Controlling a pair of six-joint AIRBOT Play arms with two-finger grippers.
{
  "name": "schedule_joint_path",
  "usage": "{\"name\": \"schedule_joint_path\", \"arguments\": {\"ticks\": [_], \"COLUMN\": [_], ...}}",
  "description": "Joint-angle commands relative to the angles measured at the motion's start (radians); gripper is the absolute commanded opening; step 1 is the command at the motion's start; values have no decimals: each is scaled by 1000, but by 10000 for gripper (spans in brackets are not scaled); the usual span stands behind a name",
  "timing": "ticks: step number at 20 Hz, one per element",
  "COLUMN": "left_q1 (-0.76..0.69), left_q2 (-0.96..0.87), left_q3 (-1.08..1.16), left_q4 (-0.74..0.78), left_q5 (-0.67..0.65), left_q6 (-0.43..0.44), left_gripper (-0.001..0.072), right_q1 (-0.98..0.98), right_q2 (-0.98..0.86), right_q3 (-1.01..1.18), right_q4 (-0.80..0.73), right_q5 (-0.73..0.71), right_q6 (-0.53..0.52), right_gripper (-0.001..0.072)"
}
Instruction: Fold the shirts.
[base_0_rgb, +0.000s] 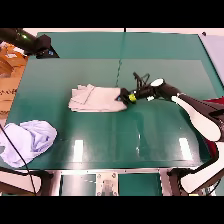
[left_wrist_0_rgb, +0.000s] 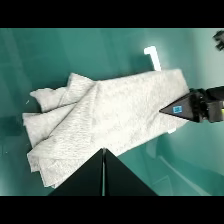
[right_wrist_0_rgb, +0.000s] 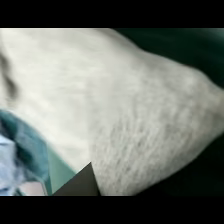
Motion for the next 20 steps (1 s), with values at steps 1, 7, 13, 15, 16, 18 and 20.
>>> {"name": "schedule_joint_path", "arguments": {"ticks": [1, 7, 13, 15, 16, 18, 20], "left_q1": [0, 0, 0, 0, 0, 0, 0], "left_q2": [0, 0, 0, 0, 0, 0, 0], "left_q3": [1, 1, 1, 1, 1, 1, 1], "left_q4": [0, 0, -1, -1, 0, -1, -1], "left_q5": [-1, -3, -3, -3, -3, -1, -1], "left_q6": [0, 0, -1, -1, 0, 0, 0], "left_gripper": [19, 19, 19, 19, 20, 20, 19], "right_q1": [0, -370, -912, -1075, -1148, -1272, -1369], "right_q2": [61, 277, 407, 424, 433, 450, 458], "right_q3": [131, 359, 359, 359, 357, 354, 352], "right_q4": [38, -55, -142, -232, -291, -416, -504], "right_q5": [39, 136, 257, 335, 372, 434, 498], "right_q6": [23, 238, 337, 368, 378, 381, 373], "right_gripper": [10, 10, 10, 9, 9, 9, 9]}}
